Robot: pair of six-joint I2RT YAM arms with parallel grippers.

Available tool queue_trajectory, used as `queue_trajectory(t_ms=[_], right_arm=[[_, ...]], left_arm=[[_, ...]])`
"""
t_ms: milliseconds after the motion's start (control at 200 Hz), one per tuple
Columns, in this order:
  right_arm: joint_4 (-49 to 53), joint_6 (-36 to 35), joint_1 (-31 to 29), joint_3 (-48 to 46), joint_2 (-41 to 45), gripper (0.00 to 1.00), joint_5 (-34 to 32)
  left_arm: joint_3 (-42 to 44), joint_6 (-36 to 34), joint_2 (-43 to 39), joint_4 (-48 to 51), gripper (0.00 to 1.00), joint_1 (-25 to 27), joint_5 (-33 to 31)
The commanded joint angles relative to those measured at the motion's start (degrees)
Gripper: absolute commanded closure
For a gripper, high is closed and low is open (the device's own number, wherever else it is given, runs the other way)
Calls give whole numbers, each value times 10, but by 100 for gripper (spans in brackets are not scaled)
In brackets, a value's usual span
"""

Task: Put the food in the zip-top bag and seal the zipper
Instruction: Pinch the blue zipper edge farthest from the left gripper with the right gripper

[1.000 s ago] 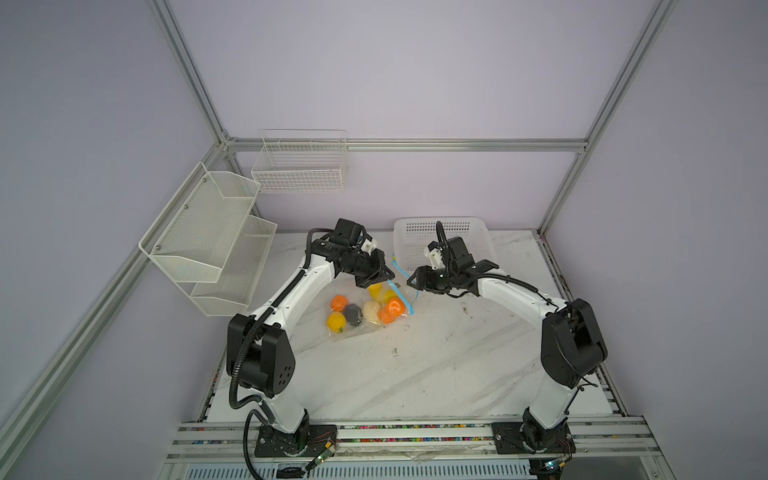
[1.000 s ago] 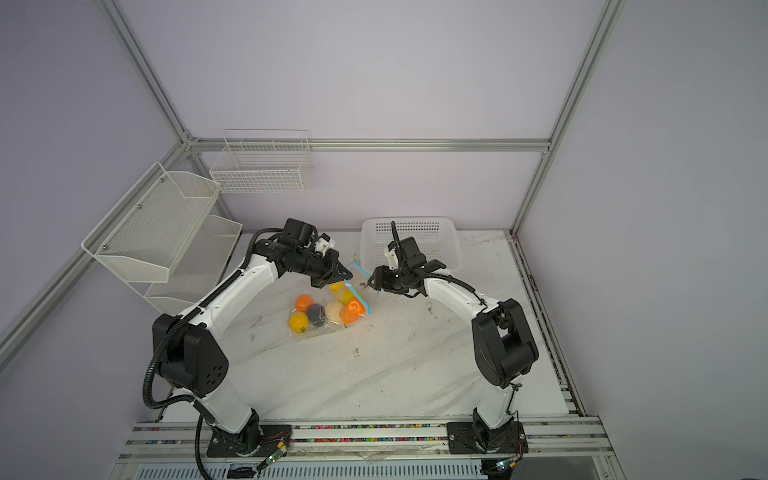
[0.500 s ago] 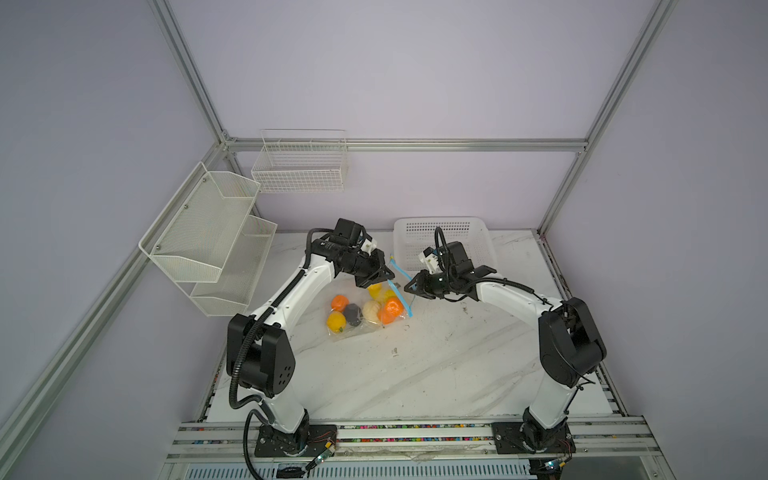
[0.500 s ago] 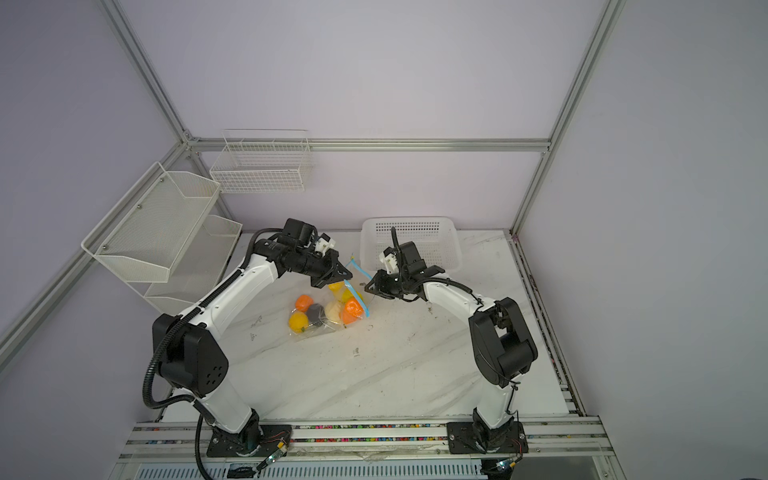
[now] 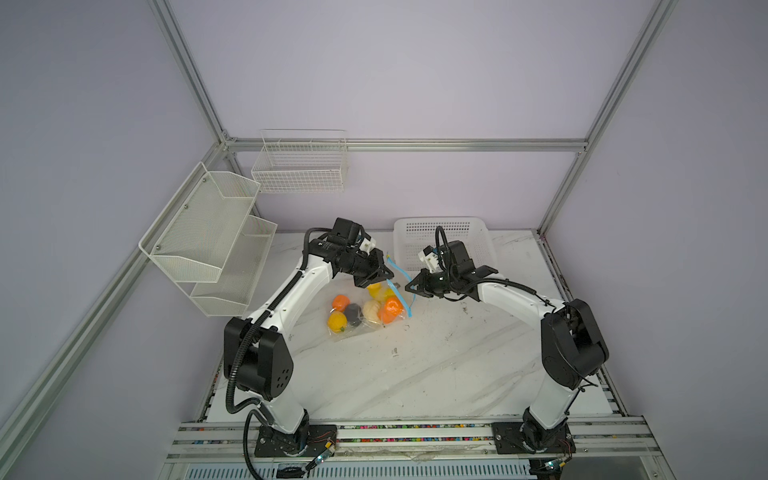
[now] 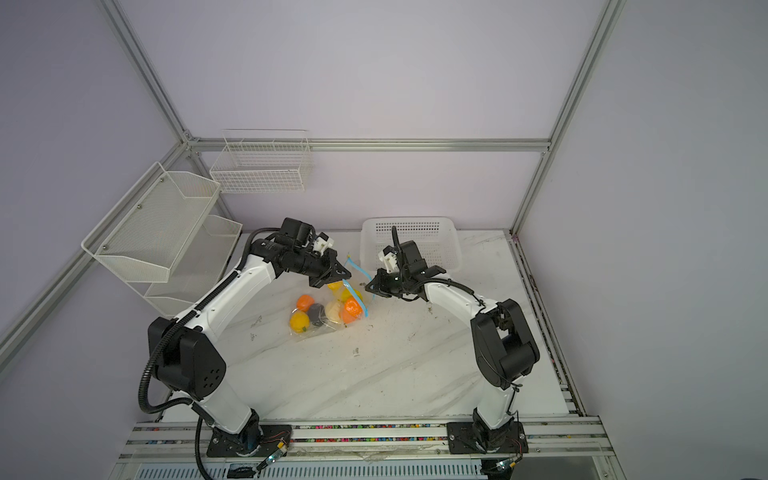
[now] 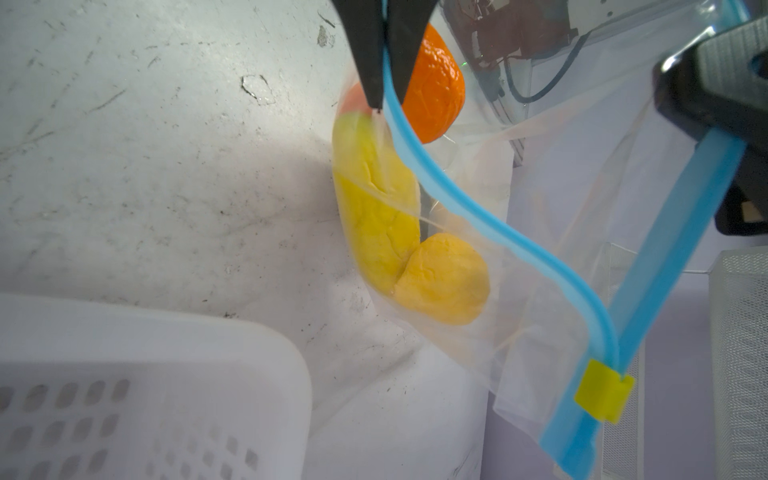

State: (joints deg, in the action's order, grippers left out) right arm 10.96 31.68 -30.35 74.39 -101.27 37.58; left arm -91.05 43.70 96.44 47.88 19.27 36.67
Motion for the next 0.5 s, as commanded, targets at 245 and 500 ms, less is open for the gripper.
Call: queue_trajectory(t_ms=[245, 500], right_arm=[[33, -46, -11, 103, 15, 100, -1], [78, -74, -11, 182, 5, 100, -6]], left_arm=[[-47, -23, -67, 30, 100, -9, -14], [-95, -21, -93, 57, 100, -10, -37]])
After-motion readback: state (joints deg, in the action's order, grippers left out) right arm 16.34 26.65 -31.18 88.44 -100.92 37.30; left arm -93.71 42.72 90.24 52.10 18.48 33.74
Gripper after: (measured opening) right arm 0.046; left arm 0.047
